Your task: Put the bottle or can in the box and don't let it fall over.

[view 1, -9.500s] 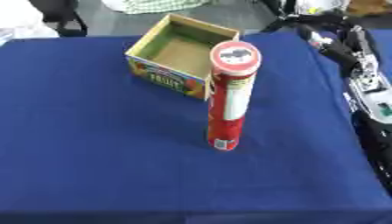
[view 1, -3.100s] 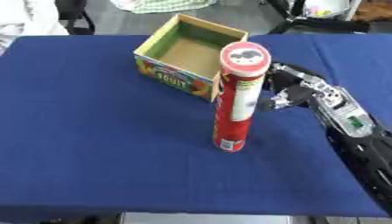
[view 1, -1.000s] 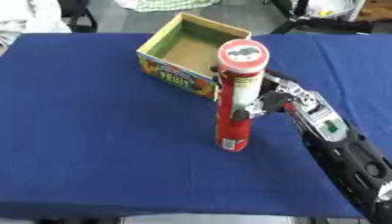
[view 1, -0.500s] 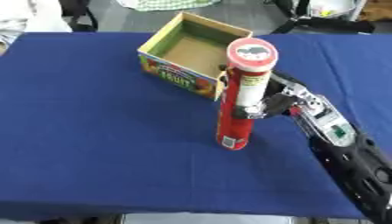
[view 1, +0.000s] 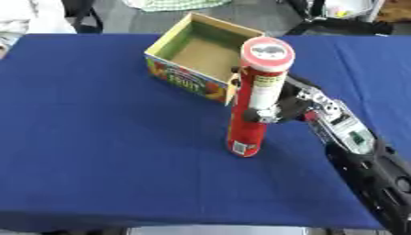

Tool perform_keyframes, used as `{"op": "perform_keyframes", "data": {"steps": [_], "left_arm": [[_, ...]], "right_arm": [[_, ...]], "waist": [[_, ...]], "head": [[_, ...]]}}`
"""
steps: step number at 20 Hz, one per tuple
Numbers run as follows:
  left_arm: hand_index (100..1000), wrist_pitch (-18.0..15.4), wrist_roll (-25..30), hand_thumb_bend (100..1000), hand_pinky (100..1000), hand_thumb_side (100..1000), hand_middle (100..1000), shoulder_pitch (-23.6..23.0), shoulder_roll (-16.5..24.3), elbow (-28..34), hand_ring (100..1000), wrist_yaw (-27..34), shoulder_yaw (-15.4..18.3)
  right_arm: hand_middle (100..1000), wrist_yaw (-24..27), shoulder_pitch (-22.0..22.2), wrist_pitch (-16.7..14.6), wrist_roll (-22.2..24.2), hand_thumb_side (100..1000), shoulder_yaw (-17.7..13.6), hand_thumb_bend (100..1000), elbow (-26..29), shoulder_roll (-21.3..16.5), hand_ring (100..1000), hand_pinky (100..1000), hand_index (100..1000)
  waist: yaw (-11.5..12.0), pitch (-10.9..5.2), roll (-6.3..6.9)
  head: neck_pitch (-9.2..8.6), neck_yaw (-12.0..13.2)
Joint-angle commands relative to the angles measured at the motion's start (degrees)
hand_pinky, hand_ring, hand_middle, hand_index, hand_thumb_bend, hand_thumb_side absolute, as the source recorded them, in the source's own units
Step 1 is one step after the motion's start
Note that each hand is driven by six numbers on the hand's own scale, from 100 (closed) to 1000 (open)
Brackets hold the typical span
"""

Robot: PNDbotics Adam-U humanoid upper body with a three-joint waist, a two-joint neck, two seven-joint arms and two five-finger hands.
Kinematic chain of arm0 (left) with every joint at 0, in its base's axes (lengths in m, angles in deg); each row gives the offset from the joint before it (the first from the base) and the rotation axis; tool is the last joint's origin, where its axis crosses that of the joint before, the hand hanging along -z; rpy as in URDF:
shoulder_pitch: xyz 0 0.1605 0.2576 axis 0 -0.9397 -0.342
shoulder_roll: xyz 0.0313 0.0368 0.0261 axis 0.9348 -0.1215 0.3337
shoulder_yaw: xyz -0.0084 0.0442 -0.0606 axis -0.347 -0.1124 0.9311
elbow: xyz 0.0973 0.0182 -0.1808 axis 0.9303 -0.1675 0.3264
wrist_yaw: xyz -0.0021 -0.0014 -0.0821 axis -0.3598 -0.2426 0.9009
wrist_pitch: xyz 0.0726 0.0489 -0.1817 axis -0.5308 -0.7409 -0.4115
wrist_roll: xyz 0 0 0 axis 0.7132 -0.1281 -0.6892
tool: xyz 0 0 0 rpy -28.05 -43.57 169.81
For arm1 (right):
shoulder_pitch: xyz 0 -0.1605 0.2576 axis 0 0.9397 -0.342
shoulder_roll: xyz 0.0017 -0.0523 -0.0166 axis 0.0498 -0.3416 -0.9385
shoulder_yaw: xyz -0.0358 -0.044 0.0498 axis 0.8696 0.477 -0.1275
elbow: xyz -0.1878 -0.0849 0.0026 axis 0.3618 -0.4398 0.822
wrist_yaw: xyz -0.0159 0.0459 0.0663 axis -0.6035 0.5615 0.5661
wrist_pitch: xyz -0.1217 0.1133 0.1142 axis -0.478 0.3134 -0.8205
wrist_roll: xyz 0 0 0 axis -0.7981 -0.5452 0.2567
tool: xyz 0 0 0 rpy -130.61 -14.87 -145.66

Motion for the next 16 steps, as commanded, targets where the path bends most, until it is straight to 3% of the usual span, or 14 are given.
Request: {"op": "perform_keyframes", "data": {"steps": [1,9,16], "left_arm": [[839,-0.05,0.06,498,717,882,903,0.45,1.10,0.68,1000,0.22,0.43],[840,-0.06,0.08,499,718,882,903,0.39,1.15,0.66,1000,0.26,0.42],[839,-0.02,0.17,499,719,881,903,0.36,1.18,0.63,1000,0.29,0.32]], "right_arm": [[1000,0.01,-1.81,-0.04,-0.95,100,-0.94,501,2.16,-1.57,967,779,366],[1000,-2.09,-5.54,0.38,-2.41,100,-1.66,515,3.89,-1.24,964,781,365],[1000,-2.87,-11.97,2.45,-6.87,142,-1.57,518,4.65,2.11,960,783,368]], "waist": [[-0.04,-0.63,0.10],[-0.14,-0.80,0.11],[-0.12,-0.92,0.28]], "head": [[0.30,0.21],[0.30,0.18],[0.30,-0.06]]}}
